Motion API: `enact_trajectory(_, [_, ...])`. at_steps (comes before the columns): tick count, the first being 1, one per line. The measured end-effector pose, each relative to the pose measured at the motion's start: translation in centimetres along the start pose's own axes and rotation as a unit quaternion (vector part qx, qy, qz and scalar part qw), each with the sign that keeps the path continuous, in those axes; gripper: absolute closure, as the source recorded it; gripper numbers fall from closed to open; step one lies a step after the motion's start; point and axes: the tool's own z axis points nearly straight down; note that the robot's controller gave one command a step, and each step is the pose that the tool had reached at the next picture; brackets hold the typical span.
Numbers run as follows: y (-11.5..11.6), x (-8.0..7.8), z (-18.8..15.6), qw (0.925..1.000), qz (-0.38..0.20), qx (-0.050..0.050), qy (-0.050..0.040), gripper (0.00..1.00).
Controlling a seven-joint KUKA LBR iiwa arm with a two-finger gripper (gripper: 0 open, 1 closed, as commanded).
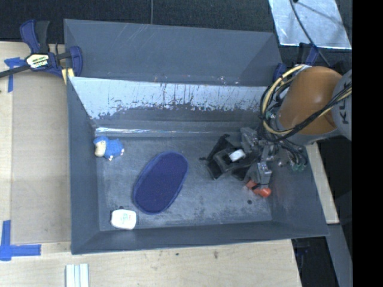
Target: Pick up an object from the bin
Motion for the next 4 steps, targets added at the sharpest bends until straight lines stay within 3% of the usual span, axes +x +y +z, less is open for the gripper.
enact_trajectory(1, [-1.73,-4.73,0.3,0.9978,-0.065,0.0,0.0044,0.0])
enact_trajectory(4, [-1.79,-4.69,0.35,0.9982,-0.06,-0.001,0.0041,0.0])
